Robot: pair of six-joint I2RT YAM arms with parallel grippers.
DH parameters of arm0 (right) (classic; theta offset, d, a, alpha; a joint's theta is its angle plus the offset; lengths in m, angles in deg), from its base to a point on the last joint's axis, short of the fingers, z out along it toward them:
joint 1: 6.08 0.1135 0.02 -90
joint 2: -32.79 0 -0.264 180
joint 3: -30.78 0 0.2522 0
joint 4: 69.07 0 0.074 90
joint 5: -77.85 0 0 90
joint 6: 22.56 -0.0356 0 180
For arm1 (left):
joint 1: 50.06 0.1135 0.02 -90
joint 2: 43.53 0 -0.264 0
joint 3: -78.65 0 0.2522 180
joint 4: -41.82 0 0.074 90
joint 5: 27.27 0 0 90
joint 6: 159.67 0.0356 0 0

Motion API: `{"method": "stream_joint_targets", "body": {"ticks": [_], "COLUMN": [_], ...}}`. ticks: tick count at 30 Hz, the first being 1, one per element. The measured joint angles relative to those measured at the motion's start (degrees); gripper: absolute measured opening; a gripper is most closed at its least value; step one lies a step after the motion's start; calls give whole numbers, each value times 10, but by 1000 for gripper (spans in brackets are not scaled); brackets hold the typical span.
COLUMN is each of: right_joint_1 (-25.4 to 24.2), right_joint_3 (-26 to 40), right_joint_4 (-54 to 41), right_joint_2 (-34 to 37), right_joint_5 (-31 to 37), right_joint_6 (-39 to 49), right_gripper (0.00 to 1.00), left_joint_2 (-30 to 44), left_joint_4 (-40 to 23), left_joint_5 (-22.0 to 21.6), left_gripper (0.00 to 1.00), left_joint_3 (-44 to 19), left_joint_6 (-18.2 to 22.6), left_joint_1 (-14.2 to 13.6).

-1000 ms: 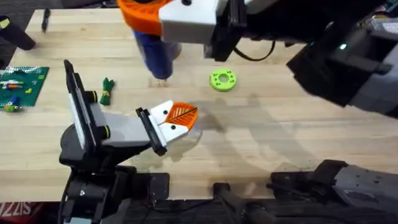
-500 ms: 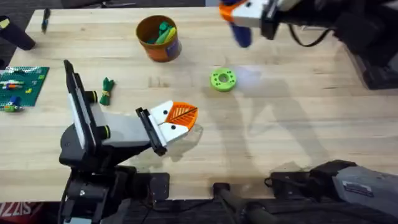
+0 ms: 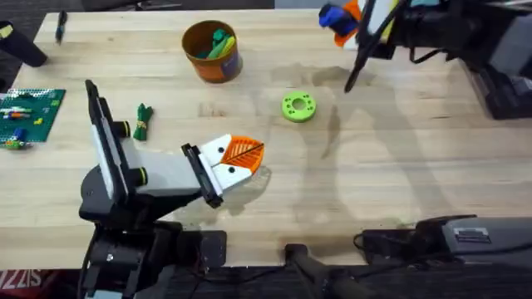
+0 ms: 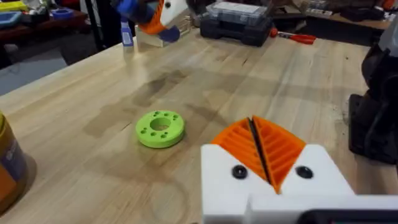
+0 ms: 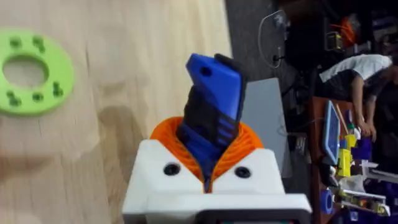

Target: Pick up the gripper from the table and insert it into the empty holder that is missing its gripper. Then pick up a screw, insert it into the mounting hole, and use the screwdriver to tighten it. Finally, clean up the table by picking up the vegetable and placing it into the bucket.

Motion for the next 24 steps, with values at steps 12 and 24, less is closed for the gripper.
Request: {"method": "stream_joint_targets", "body": {"ticks": [12,24], "right_joint_1": [0,1], "right_joint_3": [2,10], "right_joint_4": [4,5], "right_joint_2": [160,189], "right_joint_5": [108,161], "right_joint_6": [129,155], "right_gripper": [28,303], "left_joint_2": [0,0], "left_joint_4": [0,0], "left_joint_5": [0,0], "left_gripper": [1,1], "left_joint_3": [0,0], "left_joint_6": [0,0], "left_joint_1": [0,0]}}
